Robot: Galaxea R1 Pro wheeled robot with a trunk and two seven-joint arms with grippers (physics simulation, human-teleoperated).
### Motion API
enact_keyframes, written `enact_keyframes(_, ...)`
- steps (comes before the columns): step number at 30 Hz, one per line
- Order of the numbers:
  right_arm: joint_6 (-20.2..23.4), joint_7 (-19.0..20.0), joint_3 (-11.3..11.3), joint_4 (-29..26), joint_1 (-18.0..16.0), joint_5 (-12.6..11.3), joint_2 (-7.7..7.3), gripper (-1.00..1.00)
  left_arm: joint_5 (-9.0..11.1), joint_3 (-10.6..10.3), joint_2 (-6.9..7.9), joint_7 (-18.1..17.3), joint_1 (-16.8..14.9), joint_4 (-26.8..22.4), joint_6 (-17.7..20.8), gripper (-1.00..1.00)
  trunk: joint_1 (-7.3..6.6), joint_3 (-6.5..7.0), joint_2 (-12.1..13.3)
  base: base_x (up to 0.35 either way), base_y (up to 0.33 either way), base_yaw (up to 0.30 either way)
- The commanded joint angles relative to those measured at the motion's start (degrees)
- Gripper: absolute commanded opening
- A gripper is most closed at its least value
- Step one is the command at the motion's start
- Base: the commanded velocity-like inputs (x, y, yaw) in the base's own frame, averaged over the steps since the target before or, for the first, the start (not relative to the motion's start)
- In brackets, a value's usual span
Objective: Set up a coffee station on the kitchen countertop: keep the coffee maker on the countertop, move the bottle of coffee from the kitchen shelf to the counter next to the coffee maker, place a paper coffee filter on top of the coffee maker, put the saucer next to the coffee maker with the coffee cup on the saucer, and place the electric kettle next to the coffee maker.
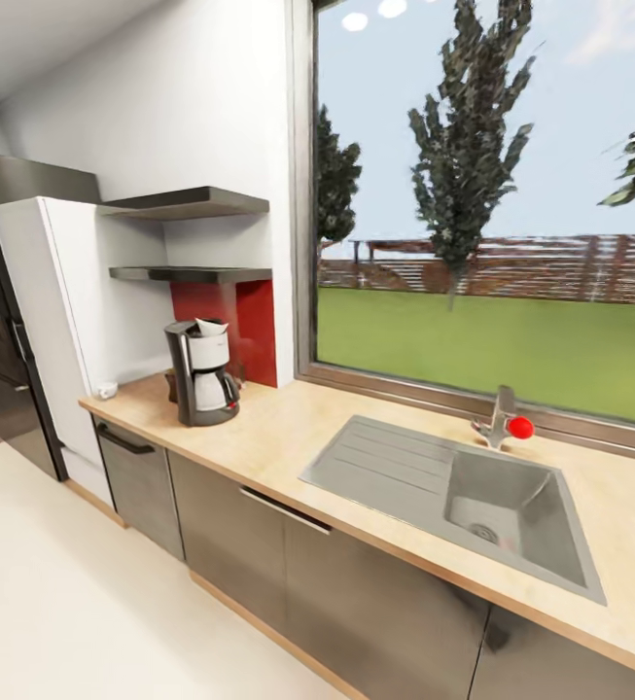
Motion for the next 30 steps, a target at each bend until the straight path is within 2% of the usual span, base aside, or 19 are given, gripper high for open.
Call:
enact_keyframes(1, 0.4, -0.3, 0.5, -0.1, 0.0, -0.6, 0.01, 1.00, -0.2, 0.2, -0.01, 0.0, 0.0, -0.1, -0.1, -1.00, 0.04, 0.00, 0.0, 0.164, 0.322, 0.000)
enact_keyframes(18, 0.5, -0.2, 0.4, -0.1, 0.0, -0.6, -0.11, 1.00, -0.2, 0.2, -0.01, 0.1, 0.0, -0.1, -0.1, -1.00, 0.04, -0.07, 0.0, 0.174, 0.319, -0.002)
enact_keyframes(24, 0.5, -0.2, 0.4, -0.1, 0.0, -0.6, -1.27, 1.00, -0.2, 0.2, -0.16, 0.1, 0.0, -0.1, -0.1, -1.00, 0.04, -0.51, 0.0, 0.175, 0.299, -0.097)
enact_keyframes(30, 0.5, -0.2, 0.4, -0.1, 0.0, -0.6, -2.08, 1.00, -0.2, 0.3, -0.27, 0.1, 0.0, -0.1, -0.1, -1.00, 0.04, -1.04, 0.0, 0.068, 0.081, -0.065)
